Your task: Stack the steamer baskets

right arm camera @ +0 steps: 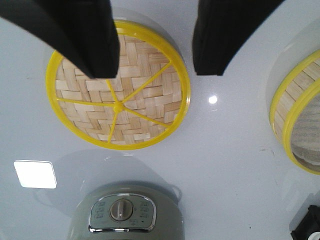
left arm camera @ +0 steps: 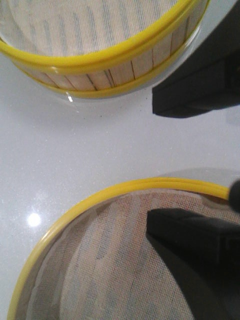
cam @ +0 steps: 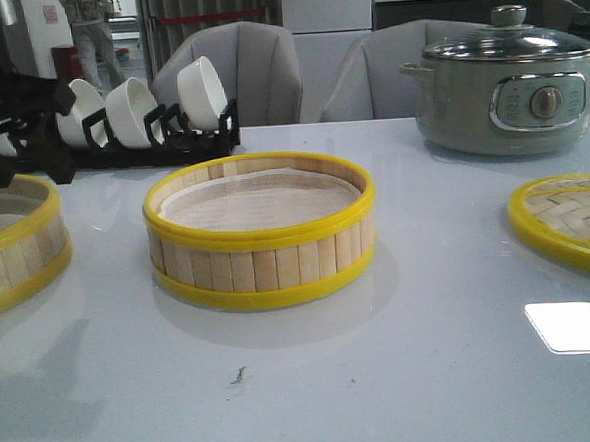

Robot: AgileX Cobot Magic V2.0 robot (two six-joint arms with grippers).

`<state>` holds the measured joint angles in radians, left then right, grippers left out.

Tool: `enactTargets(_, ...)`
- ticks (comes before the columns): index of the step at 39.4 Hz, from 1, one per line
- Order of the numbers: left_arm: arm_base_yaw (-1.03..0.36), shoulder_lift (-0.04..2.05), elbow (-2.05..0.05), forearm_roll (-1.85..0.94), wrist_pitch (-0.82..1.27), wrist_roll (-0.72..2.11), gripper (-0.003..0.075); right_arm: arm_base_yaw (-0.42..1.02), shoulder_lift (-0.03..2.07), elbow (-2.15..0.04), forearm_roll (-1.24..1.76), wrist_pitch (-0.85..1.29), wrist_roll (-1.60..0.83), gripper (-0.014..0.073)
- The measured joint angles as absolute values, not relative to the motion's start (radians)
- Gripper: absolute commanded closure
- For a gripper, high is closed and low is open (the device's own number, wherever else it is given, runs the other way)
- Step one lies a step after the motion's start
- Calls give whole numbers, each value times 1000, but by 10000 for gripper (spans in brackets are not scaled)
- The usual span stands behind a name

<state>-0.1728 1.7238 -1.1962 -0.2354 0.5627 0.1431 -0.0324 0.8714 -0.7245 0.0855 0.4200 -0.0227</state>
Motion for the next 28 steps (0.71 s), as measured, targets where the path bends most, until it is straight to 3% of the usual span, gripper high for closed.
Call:
enactTargets(23,-173,1859,-1199,-210,508,143,277,-32,871,-725,86,427,-23,149)
enactTargets(25,-173,1859,-1199,-210,508,143,325,-32,871,-725,86,427,-23,149)
enactTargets(28,-173,1859,-1201,-210,508,143,460,-32,871,-725,86,427,-23,149)
